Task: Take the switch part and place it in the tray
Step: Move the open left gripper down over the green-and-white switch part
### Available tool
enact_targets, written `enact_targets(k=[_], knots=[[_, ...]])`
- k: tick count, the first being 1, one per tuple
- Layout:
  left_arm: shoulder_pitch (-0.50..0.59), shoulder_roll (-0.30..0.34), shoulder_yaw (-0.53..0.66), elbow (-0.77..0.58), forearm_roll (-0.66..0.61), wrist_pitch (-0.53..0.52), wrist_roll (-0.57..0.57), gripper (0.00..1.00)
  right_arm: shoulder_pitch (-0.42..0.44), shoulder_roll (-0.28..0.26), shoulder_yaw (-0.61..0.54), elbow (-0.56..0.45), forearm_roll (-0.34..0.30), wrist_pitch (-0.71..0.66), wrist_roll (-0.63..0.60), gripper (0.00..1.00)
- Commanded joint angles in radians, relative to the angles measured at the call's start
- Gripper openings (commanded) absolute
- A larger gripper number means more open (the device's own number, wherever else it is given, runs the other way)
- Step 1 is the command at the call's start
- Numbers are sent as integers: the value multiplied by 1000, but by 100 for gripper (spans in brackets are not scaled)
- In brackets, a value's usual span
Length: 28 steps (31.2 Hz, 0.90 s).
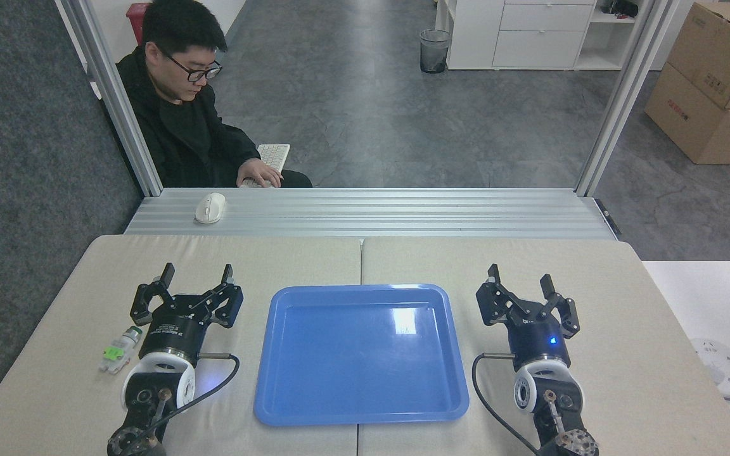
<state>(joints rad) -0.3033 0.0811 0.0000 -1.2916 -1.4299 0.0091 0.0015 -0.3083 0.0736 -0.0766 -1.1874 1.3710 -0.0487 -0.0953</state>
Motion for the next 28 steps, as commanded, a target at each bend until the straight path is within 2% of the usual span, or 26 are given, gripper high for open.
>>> enact_targets(k=[1,9,15,28], knots=[[-7,12,-3,81,3,5,14,99,0,0,0,-1,-1,0,0,100],[-16,51,51,198,3,14,87,99,0,2,0,-1,-1,0,0,100],[-10,81,95,201,3,14,92,99,0,2,0,-1,0,0,0,100],[1,123,97,239,5,11,94,99,0,2,0,-1,0,0,0,100]])
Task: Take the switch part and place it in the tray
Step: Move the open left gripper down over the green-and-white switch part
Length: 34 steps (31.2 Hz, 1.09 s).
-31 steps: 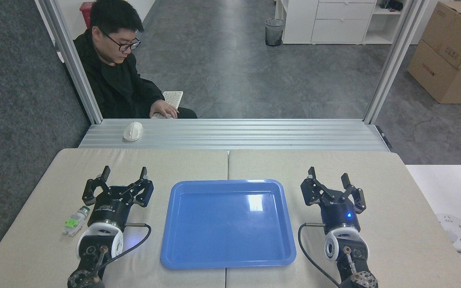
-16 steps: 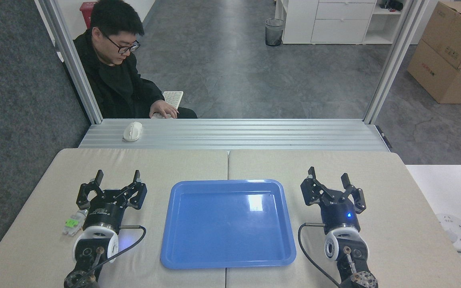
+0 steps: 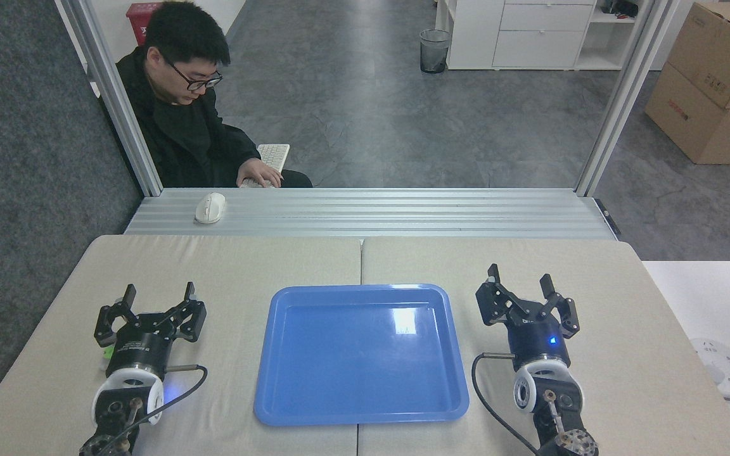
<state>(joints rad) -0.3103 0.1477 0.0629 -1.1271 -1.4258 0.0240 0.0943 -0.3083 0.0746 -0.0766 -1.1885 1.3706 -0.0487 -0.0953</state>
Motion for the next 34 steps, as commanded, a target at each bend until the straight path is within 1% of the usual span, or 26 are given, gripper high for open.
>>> enact_targets(k=[1,5,11,23,28,34], knots=[[8,58,34,78,1,-4,1,99,0,1,0,0,-1,0,0,100],[8,59,34,107,1,-3,5,99,0,1,0,0,-1,0,0,100],[14,61,46,116,1,-13,7,99,0,1,0,0,-1,0,0,100],[16,87,45,220,1,-15,33,99,0,-1,0,0,-1,0,0,100],[16,89,45,254,-1,-15,42,99,0,-1,0,0,1,0,0,100],[14,95,45,262,-1,-15,41,99,0,1,0,0,1,0,0,100]])
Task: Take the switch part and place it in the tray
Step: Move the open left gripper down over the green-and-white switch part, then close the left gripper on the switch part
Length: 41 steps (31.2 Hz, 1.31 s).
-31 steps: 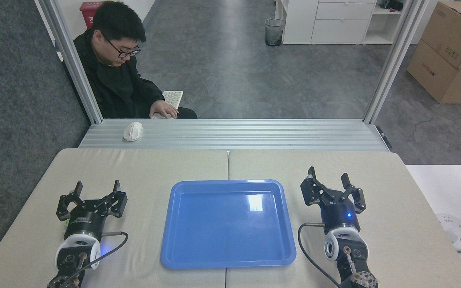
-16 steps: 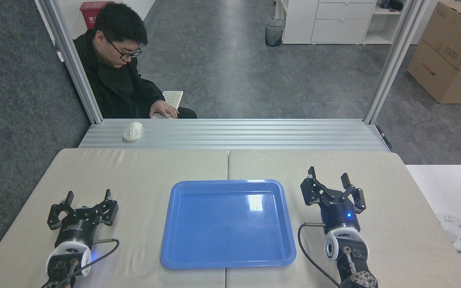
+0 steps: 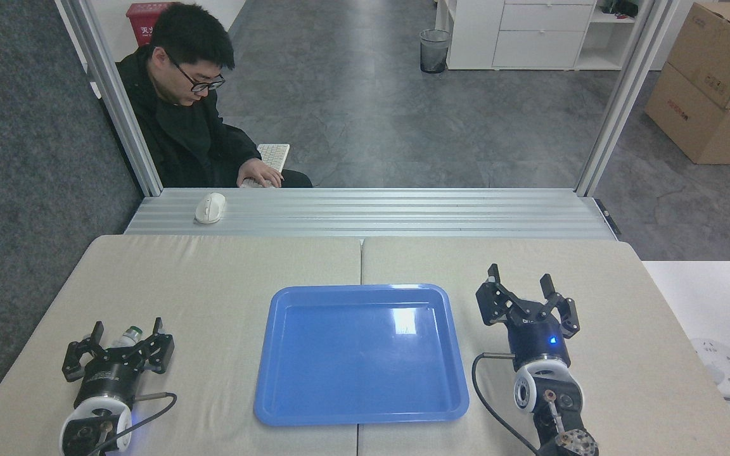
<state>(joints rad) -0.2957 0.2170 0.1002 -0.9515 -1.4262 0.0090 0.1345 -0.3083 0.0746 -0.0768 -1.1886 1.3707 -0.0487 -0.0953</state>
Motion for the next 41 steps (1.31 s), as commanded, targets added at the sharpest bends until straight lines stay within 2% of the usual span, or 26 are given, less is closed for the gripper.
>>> enact_targets(k=[1,12,26,27,30,32,35,39,41], knots=[[0,25,7,88,0,0,2,99,0,1,-1,0,1,0,0,100],[-5,36,4,143,-3,0,2,99,0,1,0,0,-1,0,0,100],[1,35,-5,145,-5,-29,-1,98,0,1,0,0,-1,0,0,100],[6,35,-5,145,-5,-41,0,94,0,-1,0,0,-1,0,0,100],[21,35,-5,143,-8,-81,0,74,0,-1,0,1,-1,0,0,100],[30,36,-5,140,-11,-106,0,51,0,-1,0,0,-1,0,0,100],[44,36,-4,132,-11,-133,2,31,0,-1,0,1,-1,0,0,100],[47,38,-4,126,-10,-153,0,9,0,-1,0,1,-1,0,0,100],[47,41,-4,120,-10,-158,0,4,0,-1,0,1,-1,0,0,100]])
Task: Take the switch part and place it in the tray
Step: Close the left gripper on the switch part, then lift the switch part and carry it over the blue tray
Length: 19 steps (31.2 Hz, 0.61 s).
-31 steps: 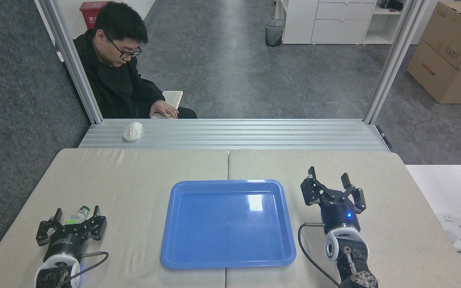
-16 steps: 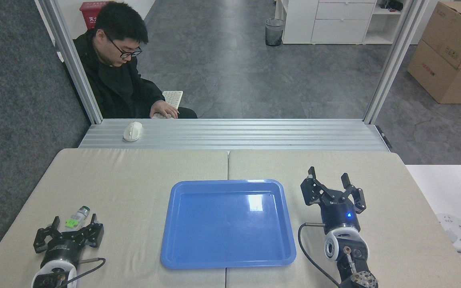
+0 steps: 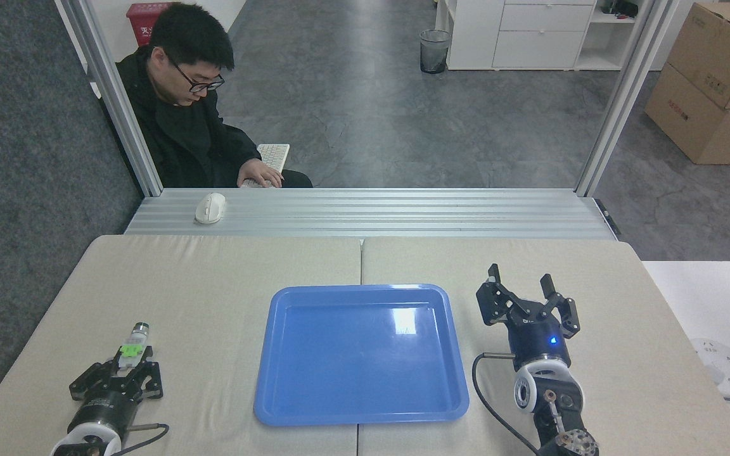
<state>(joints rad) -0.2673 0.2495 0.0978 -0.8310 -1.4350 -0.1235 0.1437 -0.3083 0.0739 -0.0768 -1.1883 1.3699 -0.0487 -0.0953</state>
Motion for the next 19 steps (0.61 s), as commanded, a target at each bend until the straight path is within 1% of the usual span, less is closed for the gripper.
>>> enact_targets(k=[1,4,6,8,10,12,13,16,19], knots=[[19,8,-1,-13,-1,-25,-7,0,0,0,0,1,1,0,0,100],[20,10,5,-74,2,-27,-7,0,0,0,0,1,0,0,0,100],[22,10,13,-156,8,-31,-9,0,0,-2,0,1,1,0,0,100],[25,10,29,-264,19,-56,-9,0,0,-2,0,1,1,0,0,100],[45,4,53,-389,66,-97,-18,0,0,-2,0,1,1,0,0,100],[54,-2,46,-518,117,-129,-35,0,0,-2,0,1,1,0,0,100],[57,-9,43,-567,123,-136,-45,0,0,0,0,1,1,0,0,100],[65,-39,-10,-687,125,-148,-114,0,0,0,-1,3,1,0,0,100],[60,-87,-137,-732,122,-162,-159,0,0,0,0,3,0,0,0,100]])
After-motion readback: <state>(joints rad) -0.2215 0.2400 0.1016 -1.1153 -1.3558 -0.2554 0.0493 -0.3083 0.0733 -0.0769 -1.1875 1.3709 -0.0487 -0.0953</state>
